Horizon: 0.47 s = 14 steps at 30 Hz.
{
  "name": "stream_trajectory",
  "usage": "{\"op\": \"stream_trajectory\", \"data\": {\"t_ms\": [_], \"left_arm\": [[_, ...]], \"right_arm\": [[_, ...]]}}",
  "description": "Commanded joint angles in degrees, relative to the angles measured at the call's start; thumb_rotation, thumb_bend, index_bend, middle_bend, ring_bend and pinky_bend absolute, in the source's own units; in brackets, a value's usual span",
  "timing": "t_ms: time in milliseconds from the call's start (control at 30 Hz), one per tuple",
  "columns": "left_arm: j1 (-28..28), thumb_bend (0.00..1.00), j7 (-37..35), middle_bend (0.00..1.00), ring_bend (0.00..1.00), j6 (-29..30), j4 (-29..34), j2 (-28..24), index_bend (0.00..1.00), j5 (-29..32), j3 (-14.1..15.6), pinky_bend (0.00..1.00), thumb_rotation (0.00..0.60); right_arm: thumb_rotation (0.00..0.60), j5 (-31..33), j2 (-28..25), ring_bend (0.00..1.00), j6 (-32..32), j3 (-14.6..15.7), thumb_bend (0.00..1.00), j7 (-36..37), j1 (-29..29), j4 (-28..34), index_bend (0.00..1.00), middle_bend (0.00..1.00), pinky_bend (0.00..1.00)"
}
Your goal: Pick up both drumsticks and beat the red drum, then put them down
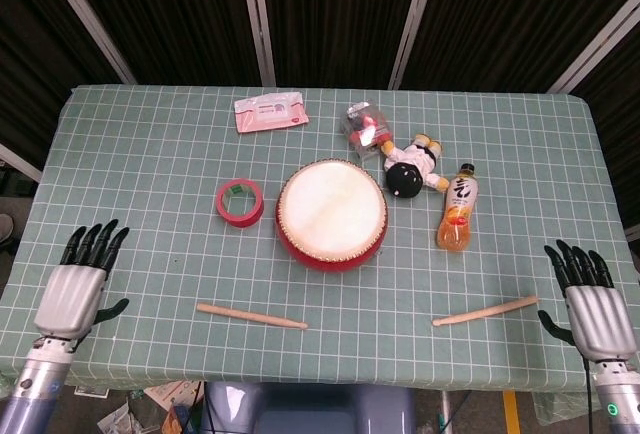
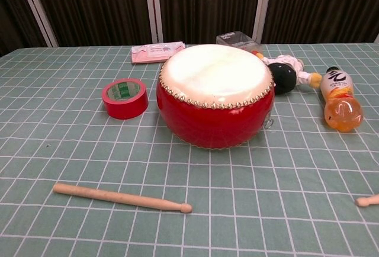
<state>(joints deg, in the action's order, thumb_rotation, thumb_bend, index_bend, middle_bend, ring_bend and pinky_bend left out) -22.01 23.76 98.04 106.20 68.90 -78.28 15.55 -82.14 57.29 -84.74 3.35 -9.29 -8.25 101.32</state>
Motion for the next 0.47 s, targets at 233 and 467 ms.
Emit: {"op": "stream_trajectory", "data": {"t_ms": [233,467], "left_arm": [[7.8,0.02,-9.2,0.0,0.0,5.5,-9.7,-2.4,0.0,-6.0,2.3,0.0,0.6],[8.5,0.02,-11.7,0.0,0.0,3.6,-13.0,-1.0,0.0,-6.1,-1.2,0.0,0.6]], "right_arm": [[0.6,-6.7,2.1,0.0,-8.0,1.8,0.29,4.4,5.7,-7.1,0.0,0.0,0.01],[0.6,-6.5,4.0,0.0,-7.4,0.9,0.3,5.7,6.1,-9.3,0.0,0.0,0.01]]}}
